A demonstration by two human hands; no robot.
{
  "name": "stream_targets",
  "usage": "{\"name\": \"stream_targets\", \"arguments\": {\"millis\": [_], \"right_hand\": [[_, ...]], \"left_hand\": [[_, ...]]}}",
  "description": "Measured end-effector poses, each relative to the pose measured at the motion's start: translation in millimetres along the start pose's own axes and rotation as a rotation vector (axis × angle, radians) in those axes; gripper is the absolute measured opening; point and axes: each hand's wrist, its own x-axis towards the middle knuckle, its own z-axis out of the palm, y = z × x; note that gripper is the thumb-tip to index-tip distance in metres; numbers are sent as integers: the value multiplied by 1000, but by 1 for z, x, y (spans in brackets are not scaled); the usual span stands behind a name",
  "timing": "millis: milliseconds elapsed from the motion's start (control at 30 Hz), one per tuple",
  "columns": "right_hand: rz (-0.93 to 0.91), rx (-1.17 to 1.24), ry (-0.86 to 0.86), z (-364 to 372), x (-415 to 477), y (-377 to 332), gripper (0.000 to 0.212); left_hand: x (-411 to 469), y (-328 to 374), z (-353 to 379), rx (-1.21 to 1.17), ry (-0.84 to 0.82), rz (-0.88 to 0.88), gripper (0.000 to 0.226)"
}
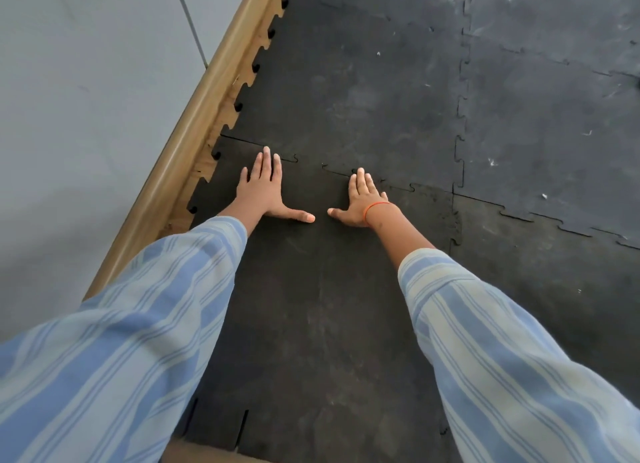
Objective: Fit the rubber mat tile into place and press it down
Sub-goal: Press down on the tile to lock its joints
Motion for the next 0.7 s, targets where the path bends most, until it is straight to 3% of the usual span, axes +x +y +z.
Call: {"name": "stream_targets", "arguments": {"millis": [133,500,633,700], "right_hand": [[2,-5,9,4,1,0,110],[19,18,-8,-2,-3,-4,112],[72,73,102,12,-22,10,119],[159,134,157,18,-30,28,120]], "left_hand": [[7,-16,3,-77,14,-99,163],[15,-5,-17,29,-86,-133,157],[12,20,-19,198,-36,211,123],[11,32,-25,250,-76,297,112]]}}
